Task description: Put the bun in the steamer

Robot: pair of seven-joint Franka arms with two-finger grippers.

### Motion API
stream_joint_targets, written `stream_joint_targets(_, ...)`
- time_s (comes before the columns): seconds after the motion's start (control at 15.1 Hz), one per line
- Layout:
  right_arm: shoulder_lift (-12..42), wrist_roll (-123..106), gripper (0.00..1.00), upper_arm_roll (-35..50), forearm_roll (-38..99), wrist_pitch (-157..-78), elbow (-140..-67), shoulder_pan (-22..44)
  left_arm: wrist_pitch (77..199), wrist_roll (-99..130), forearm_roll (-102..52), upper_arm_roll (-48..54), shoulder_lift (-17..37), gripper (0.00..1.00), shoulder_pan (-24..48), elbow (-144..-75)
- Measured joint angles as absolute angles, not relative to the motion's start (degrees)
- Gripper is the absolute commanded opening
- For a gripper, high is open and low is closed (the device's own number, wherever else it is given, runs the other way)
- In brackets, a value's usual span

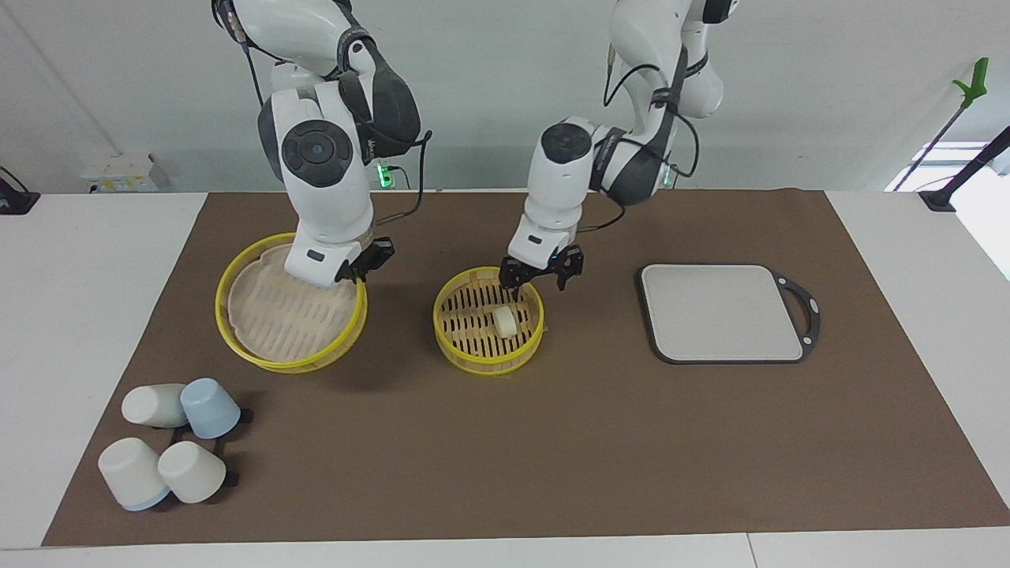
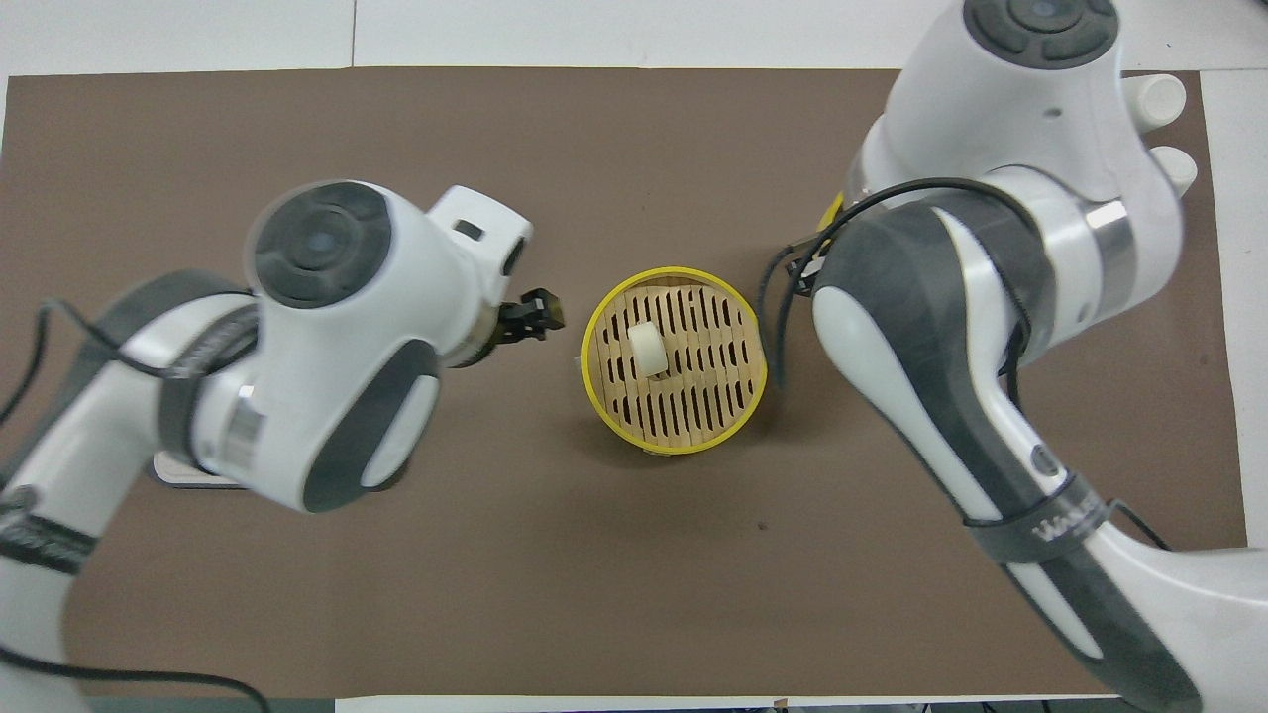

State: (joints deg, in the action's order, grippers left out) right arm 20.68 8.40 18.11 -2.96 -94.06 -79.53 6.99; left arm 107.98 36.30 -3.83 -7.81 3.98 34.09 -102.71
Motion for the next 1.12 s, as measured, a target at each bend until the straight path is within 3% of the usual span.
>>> stream_joint_targets(0.26, 21.32, 27.13, 0.0, 18.32, -2.6, -106.58, -83.2, 20.11, 98.76, 16.07, -3.45, -8.65, -4.34, 1.0, 17.34, -102.08)
stream_joint_targets(0.46, 22.98, 29.85, 0.0, 18.22, -2.61, -113.34, -86.81, 22.14, 96.3, 2.96, -1.6, -8.8, -4.6, 1.0, 10.47, -101.35)
stream_joint_targets(1.12, 23.92, 34.29, 0.0, 17.8, -3.78, -121.17, -92.02, 24.49, 94.38, -0.95, -1.11, -8.41, -4.51, 1.0, 8.62, -100.63)
